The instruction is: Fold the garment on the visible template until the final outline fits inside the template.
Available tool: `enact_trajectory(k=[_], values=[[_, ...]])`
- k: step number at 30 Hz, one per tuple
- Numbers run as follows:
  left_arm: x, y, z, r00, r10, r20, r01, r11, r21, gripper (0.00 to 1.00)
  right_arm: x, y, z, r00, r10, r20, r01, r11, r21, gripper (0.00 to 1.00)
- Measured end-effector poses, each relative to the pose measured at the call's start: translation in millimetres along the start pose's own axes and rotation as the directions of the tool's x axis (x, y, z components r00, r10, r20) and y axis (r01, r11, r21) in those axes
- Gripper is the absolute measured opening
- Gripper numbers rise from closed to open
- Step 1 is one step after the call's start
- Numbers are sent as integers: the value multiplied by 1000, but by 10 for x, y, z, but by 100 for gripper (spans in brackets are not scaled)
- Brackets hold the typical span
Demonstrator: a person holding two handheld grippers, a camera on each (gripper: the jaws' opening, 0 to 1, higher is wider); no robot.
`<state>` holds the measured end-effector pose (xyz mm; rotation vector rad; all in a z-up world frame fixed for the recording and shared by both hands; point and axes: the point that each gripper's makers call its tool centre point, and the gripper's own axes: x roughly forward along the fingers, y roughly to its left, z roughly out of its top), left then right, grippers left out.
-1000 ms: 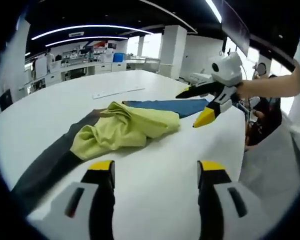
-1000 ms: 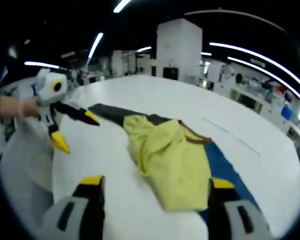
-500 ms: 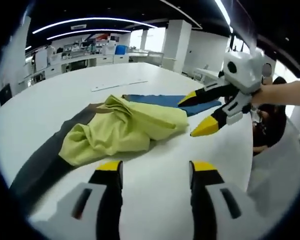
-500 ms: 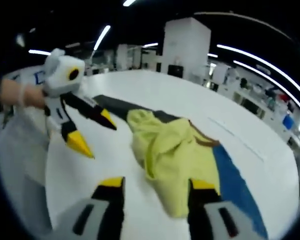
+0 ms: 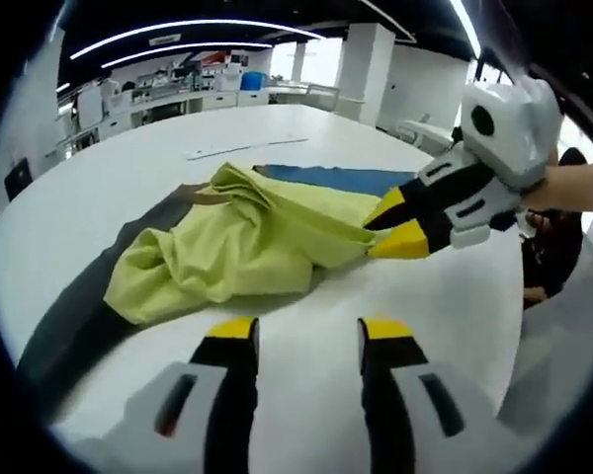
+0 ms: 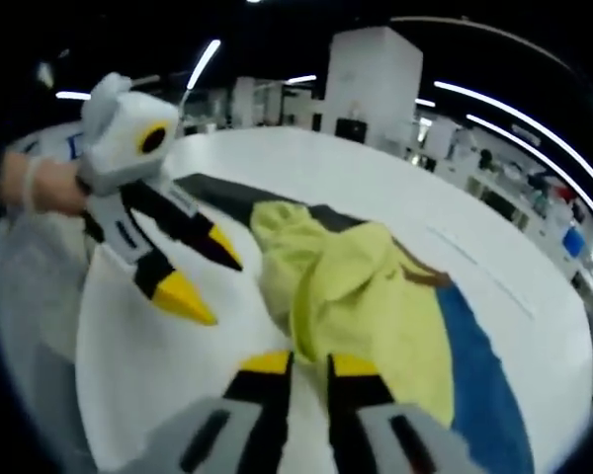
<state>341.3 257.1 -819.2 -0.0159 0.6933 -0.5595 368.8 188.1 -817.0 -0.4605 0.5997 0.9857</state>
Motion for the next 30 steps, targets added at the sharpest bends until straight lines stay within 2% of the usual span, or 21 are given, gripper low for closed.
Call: enact_trajectory(k=[1,3,5,9,12,15,17,19,22,24,26,27,28,30], values=[[15,4,-2,1000,1,-6,-2,998,-59,34,-4,6,2,1000,0,0,0,1000,5,7],[54,23,28,1000,9,7,-8,996,-86,31,15,-6,3,1000,-2,0,2,1000,10,3],[103,36,36,1000,14,8,-13,991,-131,30,27,-2,14,1000,-1,3,1,1000,15,2],[182,96,21,999,33,3,-32,985,-167,28,32,-11,16,1000,-4,2,4,1000,9,0],[222,114,43,999,36,20,-30,969,-247,25,33,-6,14,1000,-1,2,1,1000,18,0],[261,145,46,999,45,22,-37,958,-283,22,27,-3,11,1000,0,2,0,1000,26,0],[265,104,26,999,38,23,-28,938,-344,21,20,-1,10,1000,1,3,-1,1000,31,0],[285,151,24,999,48,21,-37,929,-368,20,22,4,14,1000,1,7,-1,1000,31,0],[283,104,65,998,41,37,-20,894,-448,17,16,6,14,1000,1,8,-2,999,33,0],[296,142,40,998,45,40,-22,890,-456,16,16,3,8,1000,1,6,-1,999,34,0],[296,129,37,998,48,43,-21,876,-482,14,14,2,5,1000,2,5,-2,999,34,0],[291,98,51,998,45,47,-15,865,-502,12,13,0,6,1000,2,5,-2,999,33,0],[285,81,52,998,45,44,-16,863,-505,9,12,-1,5,1000,1,5,-2,999,33,0],[275,76,58,998,39,57,-2,843,-537,0,12,-9,0,1000,2,5,-2,999,34,0]])
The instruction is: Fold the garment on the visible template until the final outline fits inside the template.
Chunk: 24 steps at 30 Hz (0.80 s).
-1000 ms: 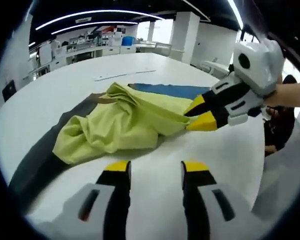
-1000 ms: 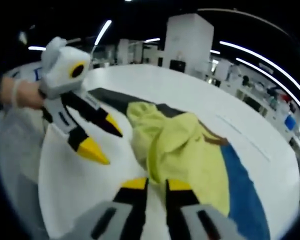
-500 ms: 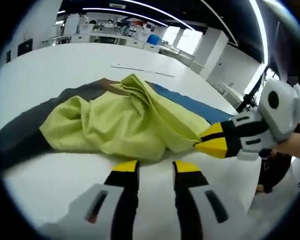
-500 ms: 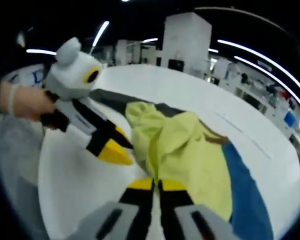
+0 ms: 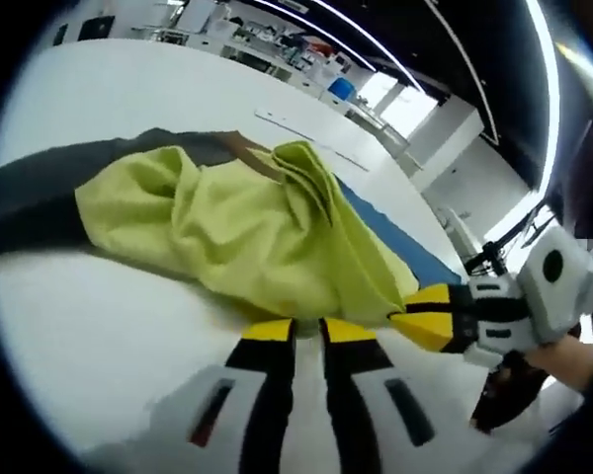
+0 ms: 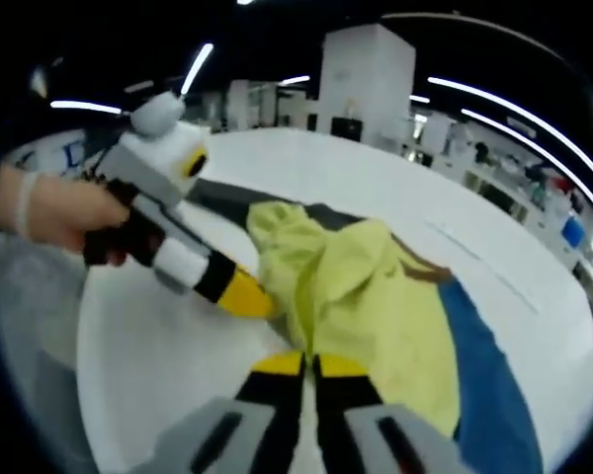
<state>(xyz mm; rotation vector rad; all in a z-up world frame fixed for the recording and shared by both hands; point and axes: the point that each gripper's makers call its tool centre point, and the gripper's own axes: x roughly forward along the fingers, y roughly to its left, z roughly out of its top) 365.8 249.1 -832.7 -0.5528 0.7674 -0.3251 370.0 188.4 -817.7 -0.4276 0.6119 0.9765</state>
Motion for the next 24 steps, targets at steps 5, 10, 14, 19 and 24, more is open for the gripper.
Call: enact_trajectory(k=[5,10,14,19,24], values=[[-38,19,-39,1000,-3,-3,3,1000,4,0,-8,1,-19,1000,0,-3,0,1000,0,0],[-85,65,5,1000,-10,13,10,1000,-6,0,-17,2,-41,1000,-3,-4,3,1000,2,0],[-39,80,-18,1000,-9,0,9,1000,-3,17,-24,15,-44,1000,-2,-5,2,1000,5,0],[43,38,-11,999,-42,29,43,998,-36,17,-31,12,-46,1000,-3,-5,3,1000,8,0],[46,15,57,996,-60,62,66,992,-109,1,-52,3,-51,1000,-5,-6,5,1000,4,0]])
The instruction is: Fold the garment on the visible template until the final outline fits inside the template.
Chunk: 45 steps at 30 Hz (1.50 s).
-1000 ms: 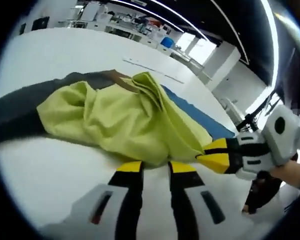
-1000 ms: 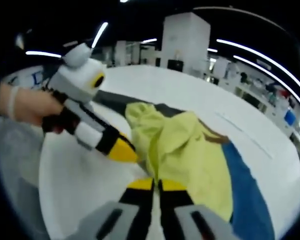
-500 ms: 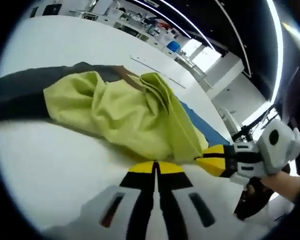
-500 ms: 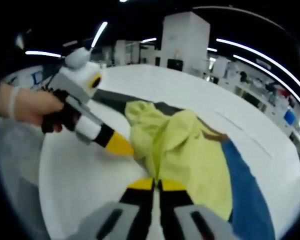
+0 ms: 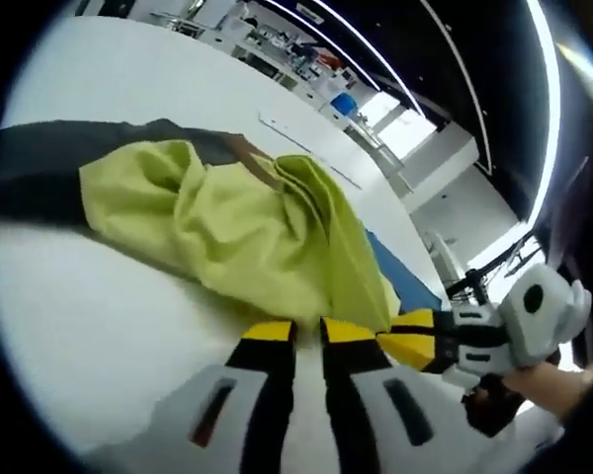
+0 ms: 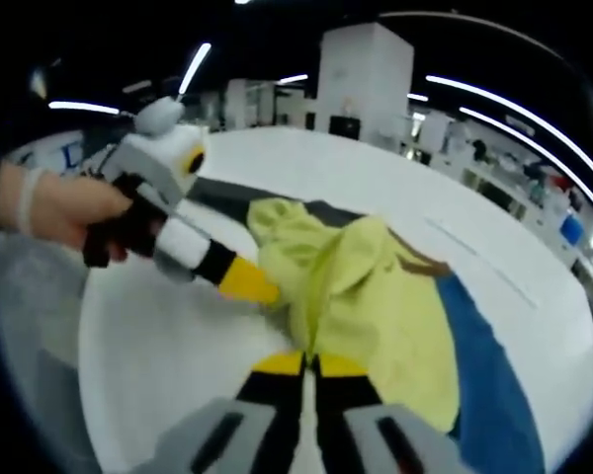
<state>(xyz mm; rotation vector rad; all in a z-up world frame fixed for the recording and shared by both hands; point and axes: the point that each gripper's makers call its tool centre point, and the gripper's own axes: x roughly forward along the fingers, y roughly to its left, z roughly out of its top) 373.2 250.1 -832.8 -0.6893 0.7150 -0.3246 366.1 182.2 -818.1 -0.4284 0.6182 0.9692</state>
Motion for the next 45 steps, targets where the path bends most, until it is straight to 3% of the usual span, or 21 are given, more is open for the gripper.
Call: enact_trajectory(k=[7,13,19,29,40,45], values=[[-124,45,67,1000,-21,-21,21,1000,-19,0,-125,19,-1,1000,-4,7,4,1000,3,0],[-472,67,150,1000,-8,-26,10,999,44,0,-331,64,-50,1000,2,23,-1,999,-32,0],[-833,258,57,997,26,-72,-19,995,94,0,-542,159,-159,1000,2,16,-1,998,-62,0],[-1349,396,-63,989,74,-131,-59,992,115,0,-892,173,-274,1000,-23,10,23,998,-64,0],[-1661,508,-187,980,109,-168,-86,987,138,0,-1257,66,-413,996,-88,15,88,996,-29,0],[-1796,572,-331,967,138,-216,-106,983,153,0,-1400,66,-496,994,-107,0,107,994,-27,0]])
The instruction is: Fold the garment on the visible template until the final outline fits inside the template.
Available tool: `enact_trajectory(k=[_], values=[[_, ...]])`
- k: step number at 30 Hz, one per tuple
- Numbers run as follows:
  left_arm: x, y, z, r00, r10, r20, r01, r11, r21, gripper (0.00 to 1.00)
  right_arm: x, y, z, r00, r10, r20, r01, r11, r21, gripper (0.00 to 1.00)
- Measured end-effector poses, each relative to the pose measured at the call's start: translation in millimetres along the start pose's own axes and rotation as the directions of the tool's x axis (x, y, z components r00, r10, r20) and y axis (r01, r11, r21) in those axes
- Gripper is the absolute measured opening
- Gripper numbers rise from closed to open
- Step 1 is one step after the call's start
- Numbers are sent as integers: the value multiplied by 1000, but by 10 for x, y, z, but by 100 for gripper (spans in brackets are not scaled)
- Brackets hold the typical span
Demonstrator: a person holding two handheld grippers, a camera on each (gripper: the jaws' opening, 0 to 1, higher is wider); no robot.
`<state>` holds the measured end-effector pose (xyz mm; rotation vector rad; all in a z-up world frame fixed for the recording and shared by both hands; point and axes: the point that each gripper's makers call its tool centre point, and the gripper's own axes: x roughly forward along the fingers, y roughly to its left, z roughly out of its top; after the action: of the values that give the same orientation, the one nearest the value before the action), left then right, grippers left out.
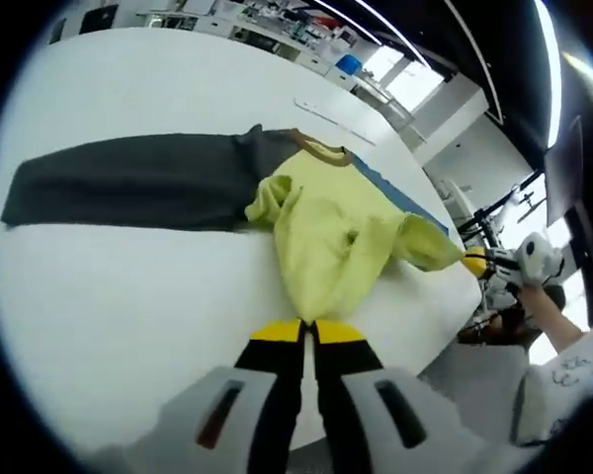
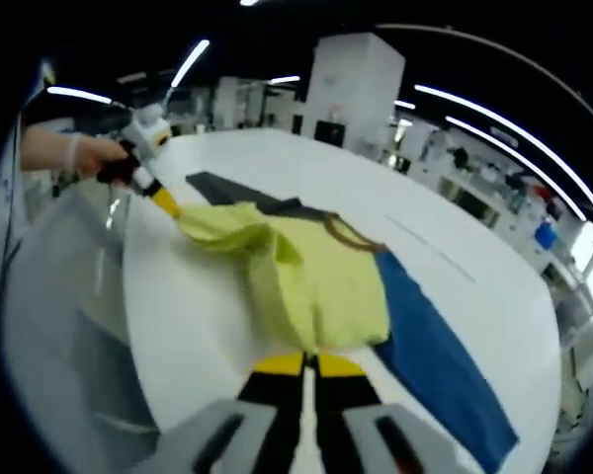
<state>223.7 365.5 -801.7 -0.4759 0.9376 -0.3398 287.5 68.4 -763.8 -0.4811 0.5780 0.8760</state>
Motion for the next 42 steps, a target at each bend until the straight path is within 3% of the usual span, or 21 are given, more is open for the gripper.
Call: enact_trajectory(k=[8,12,17,22,27,35,39,42], values=[[-90,95,-300,993,40,-114,-39,999,15,0,-198,111,-235,999,7,-46,-6,1000,12,0],[-116,163,-493,978,68,-197,-61,997,42,0,-267,235,-453,996,21,-91,-19,1000,21,0],[-137,201,-639,965,87,-249,-74,995,59,0,-331,359,-658,990,42,-133,-37,999,39,0],[-177,234,-816,933,116,-340,-79,989,121,0,-381,502,-848,982,66,-175,-58,997,50,0],[-180,235,-873,924,113,-366,-73,990,122,0,-413,602,-1000,974,88,-208,-73,994,80,0],[-181,251,-867,932,99,-349,-53,989,140,0,-397,651,-1032,971,98,-220,-76,991,106,0],[-170,262,-805,952,62,-300,-27,993,118,0,-399,625,-1023,973,109,-205,-85,989,124,0],[-169,218,-735,970,34,-241,-7,994,111,1,-407,614,-1013,975,115,-192,-88,985,146,8]])
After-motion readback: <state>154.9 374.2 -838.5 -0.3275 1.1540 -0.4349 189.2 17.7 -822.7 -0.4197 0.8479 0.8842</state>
